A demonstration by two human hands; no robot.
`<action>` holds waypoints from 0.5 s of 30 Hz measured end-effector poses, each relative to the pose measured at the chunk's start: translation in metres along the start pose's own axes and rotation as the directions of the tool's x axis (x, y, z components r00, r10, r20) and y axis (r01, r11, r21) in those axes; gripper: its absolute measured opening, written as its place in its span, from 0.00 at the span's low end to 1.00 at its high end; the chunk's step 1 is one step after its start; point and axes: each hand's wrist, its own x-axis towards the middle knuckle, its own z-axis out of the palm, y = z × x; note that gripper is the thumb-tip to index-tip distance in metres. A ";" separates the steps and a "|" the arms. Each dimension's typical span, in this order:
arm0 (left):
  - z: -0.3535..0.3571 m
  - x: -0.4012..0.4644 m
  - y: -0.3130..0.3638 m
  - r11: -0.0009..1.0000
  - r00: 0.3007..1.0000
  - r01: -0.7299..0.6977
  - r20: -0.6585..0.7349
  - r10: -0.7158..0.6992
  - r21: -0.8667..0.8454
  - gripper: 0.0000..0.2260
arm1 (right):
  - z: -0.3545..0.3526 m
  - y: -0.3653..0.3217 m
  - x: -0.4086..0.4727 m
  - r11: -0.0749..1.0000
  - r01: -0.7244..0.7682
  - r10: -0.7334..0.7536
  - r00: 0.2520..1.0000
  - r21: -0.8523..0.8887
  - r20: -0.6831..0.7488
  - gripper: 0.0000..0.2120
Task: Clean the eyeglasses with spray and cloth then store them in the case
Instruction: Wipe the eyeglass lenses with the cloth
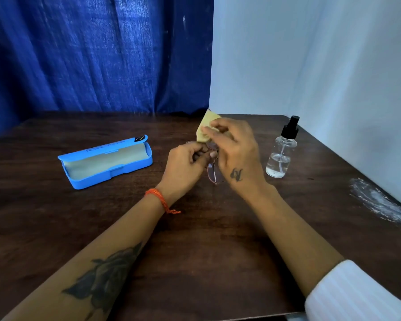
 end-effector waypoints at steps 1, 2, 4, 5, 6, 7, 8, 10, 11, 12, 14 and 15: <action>0.000 0.000 0.000 1.000 1.000 -0.007 -0.009 0.007 0.012 0.04 | 0.001 -0.002 -0.002 1.000 0.029 -0.030 0.999 0.005 0.042 0.18; -0.001 0.000 -0.001 1.000 1.000 -0.009 -0.017 0.009 0.013 0.05 | 0.002 -0.002 -0.002 0.999 0.040 -0.041 0.997 0.022 0.069 0.18; -0.003 0.001 -0.002 1.000 1.000 0.006 -0.023 -0.007 -0.027 0.06 | -0.001 -0.002 -0.002 0.995 0.010 -0.016 0.997 0.095 0.069 0.17; -0.004 0.001 -0.003 0.999 1.000 0.014 -0.021 -0.015 -0.046 0.06 | -0.003 -0.001 -0.002 0.990 -0.014 0.007 0.999 0.137 0.053 0.17; -0.005 0.002 -0.003 0.999 1.000 0.017 -0.016 -0.017 -0.052 0.06 | -0.005 0.001 -0.003 0.985 -0.031 0.025 0.999 0.169 0.036 0.17; -0.005 0.002 -0.003 0.999 1.000 0.017 -0.010 -0.018 -0.046 0.05 | -0.006 0.004 -0.004 0.982 -0.047 0.044 0.999 0.183 0.018 0.17; -0.006 0.002 -0.003 0.999 1.000 0.020 -0.002 -0.020 -0.039 0.05 | -0.006 0.007 -0.004 0.981 -0.064 0.066 0.998 0.183 -0.003 0.16; -0.006 0.002 -0.001 0.999 1.000 0.029 0.010 -0.029 -0.040 0.05 | -0.006 0.011 -0.004 0.980 -0.119 0.128 0.991 0.157 -0.047 0.16; -0.006 0.002 -0.001 0.999 0.999 0.033 0.013 -0.032 -0.042 0.05 | -0.005 0.012 -0.003 0.979 -0.149 0.159 0.985 0.137 -0.069 0.16; -0.006 0.001 -0.001 0.999 0.999 0.034 0.015 -0.033 -0.038 0.04 | -0.006 0.011 -0.002 0.978 -0.173 0.183 0.979 0.116 -0.087 0.15; -0.004 0.001 -0.001 1.000 1.000 0.012 0.020 -0.012 -0.013 0.05 | -0.005 0.008 0.000 0.980 -0.184 0.192 0.976 0.081 -0.102 0.13; -0.003 0.001 -0.001 1.000 1.000 -0.006 0.028 0.006 0.008 0.05 | -0.005 0.005 0.000 0.984 -0.162 0.169 0.980 0.069 -0.103 0.13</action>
